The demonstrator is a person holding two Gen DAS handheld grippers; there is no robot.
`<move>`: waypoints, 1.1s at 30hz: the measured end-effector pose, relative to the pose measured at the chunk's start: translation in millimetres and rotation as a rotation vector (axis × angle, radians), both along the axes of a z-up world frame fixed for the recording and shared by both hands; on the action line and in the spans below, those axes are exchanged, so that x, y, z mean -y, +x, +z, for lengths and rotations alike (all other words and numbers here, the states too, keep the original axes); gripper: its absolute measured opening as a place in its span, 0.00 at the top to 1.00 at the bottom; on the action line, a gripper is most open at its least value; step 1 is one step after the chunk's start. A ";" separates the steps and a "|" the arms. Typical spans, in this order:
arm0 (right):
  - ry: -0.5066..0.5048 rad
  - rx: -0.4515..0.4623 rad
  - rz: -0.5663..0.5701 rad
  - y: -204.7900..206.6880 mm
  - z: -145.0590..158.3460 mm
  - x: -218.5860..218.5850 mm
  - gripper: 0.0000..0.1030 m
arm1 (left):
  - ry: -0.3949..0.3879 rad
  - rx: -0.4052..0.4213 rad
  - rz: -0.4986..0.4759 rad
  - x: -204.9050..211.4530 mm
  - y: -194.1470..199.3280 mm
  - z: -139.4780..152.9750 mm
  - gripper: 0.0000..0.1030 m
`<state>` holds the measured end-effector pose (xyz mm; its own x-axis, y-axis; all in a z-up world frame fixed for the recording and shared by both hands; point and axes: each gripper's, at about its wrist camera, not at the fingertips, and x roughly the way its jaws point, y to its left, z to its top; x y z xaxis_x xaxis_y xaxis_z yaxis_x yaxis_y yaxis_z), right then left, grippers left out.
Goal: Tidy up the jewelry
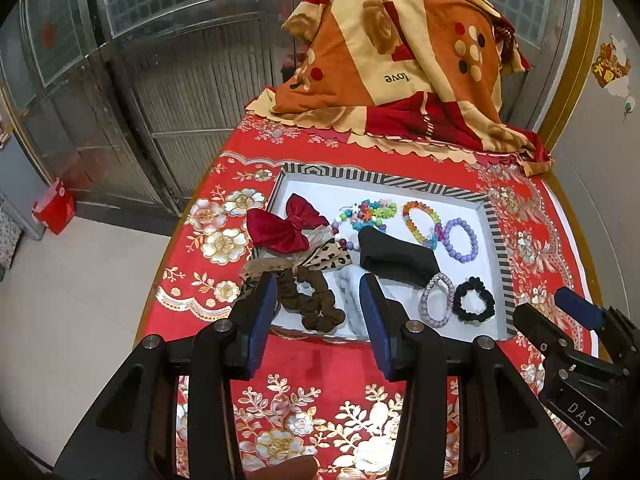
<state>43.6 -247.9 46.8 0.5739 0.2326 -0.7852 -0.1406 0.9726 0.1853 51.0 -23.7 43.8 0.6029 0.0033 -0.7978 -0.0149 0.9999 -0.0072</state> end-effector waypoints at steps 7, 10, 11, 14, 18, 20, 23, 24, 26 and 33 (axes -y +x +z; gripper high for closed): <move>-0.006 -0.001 0.001 -0.2 0.1 0.5 0.34 | 0.000 -0.003 -0.004 0.8 0.2 -0.3 0.59; -0.004 -0.003 0.002 -0.5 0.9 1.6 0.34 | 0.002 -0.004 -0.003 1.4 0.5 0.5 0.59; -0.005 -0.003 0.003 -0.5 1.0 1.5 0.34 | 0.001 -0.006 -0.002 1.6 0.6 0.3 0.59; -0.010 -0.003 0.005 -0.5 0.7 1.8 0.34 | 0.000 -0.007 -0.003 2.7 0.9 0.4 0.59; -0.009 -0.009 0.009 -0.5 -0.3 1.1 0.34 | 0.000 -0.009 -0.005 2.9 1.6 -0.6 0.59; -0.011 -0.014 0.014 0.2 -1.7 0.2 0.34 | 0.001 -0.009 -0.005 3.1 1.1 -0.5 0.59; -0.012 -0.016 0.017 1.1 -2.3 -1.0 0.34 | 0.002 -0.014 -0.009 4.1 1.9 -2.1 0.59; -0.013 -0.015 0.017 1.6 -1.9 -1.0 0.34 | 0.003 -0.016 -0.011 4.9 2.3 -2.8 0.59; -0.013 -0.014 0.015 1.3 -2.2 -1.0 0.34 | 0.006 -0.017 -0.015 6.2 2.4 -4.2 0.59; -0.017 -0.022 0.014 3.6 -3.5 1.7 0.34 | 0.005 -0.018 -0.014 6.8 3.5 -5.8 0.59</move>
